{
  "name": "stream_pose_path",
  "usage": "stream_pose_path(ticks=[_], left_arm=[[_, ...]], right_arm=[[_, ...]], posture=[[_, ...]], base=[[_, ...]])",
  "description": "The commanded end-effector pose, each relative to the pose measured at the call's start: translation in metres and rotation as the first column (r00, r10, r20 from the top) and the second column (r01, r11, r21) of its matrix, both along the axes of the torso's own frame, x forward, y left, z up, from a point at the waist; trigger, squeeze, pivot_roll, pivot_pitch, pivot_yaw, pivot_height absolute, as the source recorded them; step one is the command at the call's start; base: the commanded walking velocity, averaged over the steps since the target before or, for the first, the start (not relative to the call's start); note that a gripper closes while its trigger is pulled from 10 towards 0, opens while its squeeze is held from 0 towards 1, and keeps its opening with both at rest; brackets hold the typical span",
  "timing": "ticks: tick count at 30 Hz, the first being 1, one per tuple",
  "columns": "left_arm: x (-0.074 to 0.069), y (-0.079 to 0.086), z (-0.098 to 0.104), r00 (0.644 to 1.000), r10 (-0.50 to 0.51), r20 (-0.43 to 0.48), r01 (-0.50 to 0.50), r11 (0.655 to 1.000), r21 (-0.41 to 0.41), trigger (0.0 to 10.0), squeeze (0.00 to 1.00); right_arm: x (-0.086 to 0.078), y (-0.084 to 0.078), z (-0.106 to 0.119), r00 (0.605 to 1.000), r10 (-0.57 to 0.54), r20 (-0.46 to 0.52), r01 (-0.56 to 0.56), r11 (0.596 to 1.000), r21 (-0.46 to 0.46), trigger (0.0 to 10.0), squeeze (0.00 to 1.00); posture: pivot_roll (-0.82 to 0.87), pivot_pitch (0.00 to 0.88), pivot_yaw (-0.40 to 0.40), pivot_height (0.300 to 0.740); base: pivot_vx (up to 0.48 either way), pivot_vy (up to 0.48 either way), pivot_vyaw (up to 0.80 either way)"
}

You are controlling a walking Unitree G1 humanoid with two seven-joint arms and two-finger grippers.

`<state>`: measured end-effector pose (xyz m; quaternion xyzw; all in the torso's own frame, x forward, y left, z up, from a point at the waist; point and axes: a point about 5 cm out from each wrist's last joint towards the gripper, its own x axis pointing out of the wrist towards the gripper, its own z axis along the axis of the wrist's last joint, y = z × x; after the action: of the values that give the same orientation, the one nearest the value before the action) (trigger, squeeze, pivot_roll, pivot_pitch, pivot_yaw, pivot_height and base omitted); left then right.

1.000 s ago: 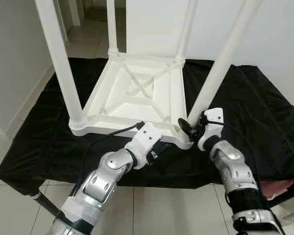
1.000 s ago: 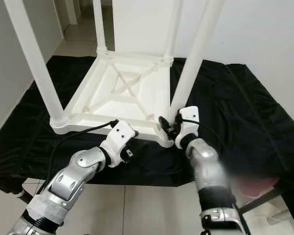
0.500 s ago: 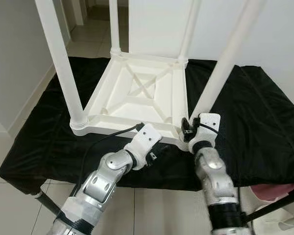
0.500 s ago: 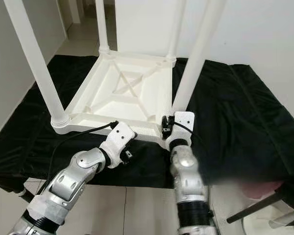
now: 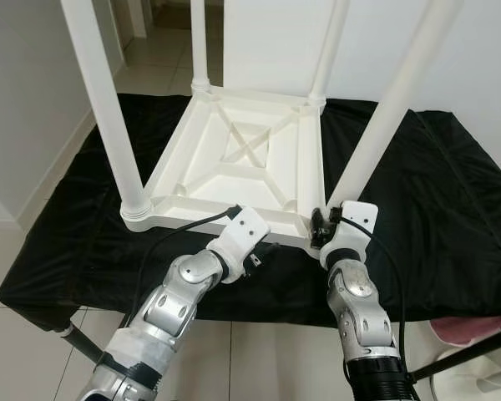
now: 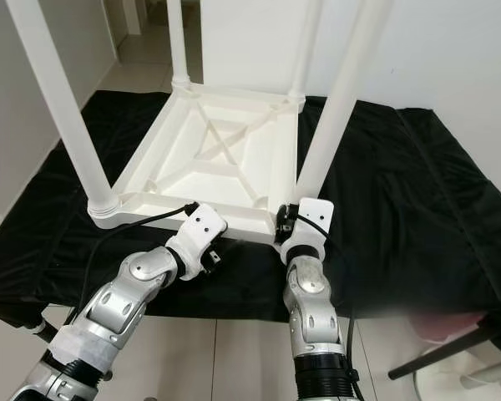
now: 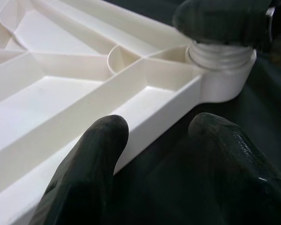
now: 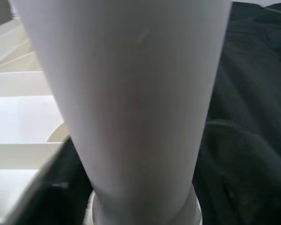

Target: Building children table

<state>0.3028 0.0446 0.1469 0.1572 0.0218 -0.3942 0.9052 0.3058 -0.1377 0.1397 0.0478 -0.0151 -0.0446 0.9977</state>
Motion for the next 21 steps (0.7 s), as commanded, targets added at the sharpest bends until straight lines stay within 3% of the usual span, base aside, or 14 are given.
stream_pose_path(ticks=[1, 9, 10, 11, 12, 13, 15, 17, 18, 19, 21], left_arm=[[0.005, 0.005, 0.0, 0.99, 0.134, 0.042, -0.133, 0.991, -0.01, 10.0, 0.0], [0.003, 0.01, 0.0, 0.989, 0.145, 0.044, -0.143, 0.989, -0.037, 10.0, 0.0], [0.003, 0.01, 0.001, 0.989, 0.143, 0.045, -0.141, 0.989, -0.047, 10.0, 0.0], [0.003, 0.01, 0.001, 0.989, 0.143, 0.045, -0.141, 0.989, -0.047, 10.0, 0.0], [0.003, 0.01, 0.001, 0.989, 0.142, 0.05, -0.139, 0.989, -0.052, 10.0, 0.0], [0.004, 0.01, 0.0, 0.989, 0.141, 0.051, -0.139, 0.989, -0.053, 10.0, 0.0], [0.004, 0.01, 0.0, 0.989, 0.141, 0.051, -0.139, 0.989, -0.053, 10.0, 0.0], [0.004, 0.008, 0.001, 0.989, 0.133, 0.061, -0.13, 0.99, -0.051, 10.0, 0.0], [0.004, 0.008, 0.001, 0.989, 0.133, 0.061, -0.13, 0.99, -0.051, 10.0, 0.0], [0.001, 0.008, 0.002, 0.994, 0.096, 0.054, -0.092, 0.994, -0.059, 10.0, 0.0], [0.001, 0.008, 0.002, 0.994, 0.096, 0.054, -0.092, 0.994, -0.059, 10.0, 0.0]], right_arm=[[0.0, -0.004, -0.001, 1.0, 0.026, -0.007, -0.026, 1.0, 0.013, 10.0, 1.0], [-0.001, -0.009, 0.001, 0.984, 0.176, 0.022, -0.176, 0.984, -0.016, 10.0, 1.0], [0.0, -0.012, 0.001, 0.976, 0.217, 0.025, -0.217, 0.976, -0.024, 10.0, 0.81], [0.0, -0.012, 0.001, 0.976, 0.217, 0.025, -0.217, 0.976, -0.024, 10.0, 0.81], [0.001, -0.013, 0.002, 0.965, 0.26, 0.028, -0.259, 0.965, -0.029, 10.0, 0.24], [0.002, -0.015, 0.001, 0.952, 0.304, 0.028, -0.302, 0.952, -0.051, 10.0, 0.0], [0.002, -0.015, 0.001, 0.952, 0.304, 0.028, -0.302, 0.952, -0.051, 10.0, 0.0], [0.003, -0.019, -0.002, 0.911, 0.413, 0.012, -0.41, 0.906, -0.109, 10.0, 0.0], [0.003, -0.019, -0.002, 0.911, 0.413, 0.012, -0.41, 0.906, -0.109, 10.0, 0.0], [0.005, -0.023, -0.002, 0.877, 0.48, 0.005, -0.475, 0.87, -0.131, 10.0, 0.0], [0.005, -0.023, -0.002, 0.877, 0.48, 0.005, -0.475, 0.87, -0.131, 10.0, 0.0]], posture=[[-0.02, 0.051, -0.053, 0.74], [-0.02, 0.054, -0.062, 0.74], [-0.03, 0.051, -0.061, 0.74], [-0.03, 0.051, -0.061, 0.74], [-0.03, 0.048, -0.061, 0.74], [-0.03, 0.046, -0.06, 0.74], [-0.03, 0.046, -0.06, 0.74], [-0.02, 0.046, -0.067, 0.74], [-0.02, 0.046, -0.067, 0.74], [-0.02, 0.047, -0.065, 0.74], [-0.02, 0.047, -0.065, 0.74]], base=[[0.0, 0.0, 0.0], [0.0, 0.0, 0.0], [0.0, 0.0, 0.0], [0.0, 0.0, 0.0], [0.0, 0.0, 0.0], [0.0, 0.0, 0.0], [0.0, 0.0, 0.0], [0.0, 0.0, 0.0], [0.0, 0.0, 0.0], [0.0, 0.0, 0.0], [0.0, 0.0, 0.0]])
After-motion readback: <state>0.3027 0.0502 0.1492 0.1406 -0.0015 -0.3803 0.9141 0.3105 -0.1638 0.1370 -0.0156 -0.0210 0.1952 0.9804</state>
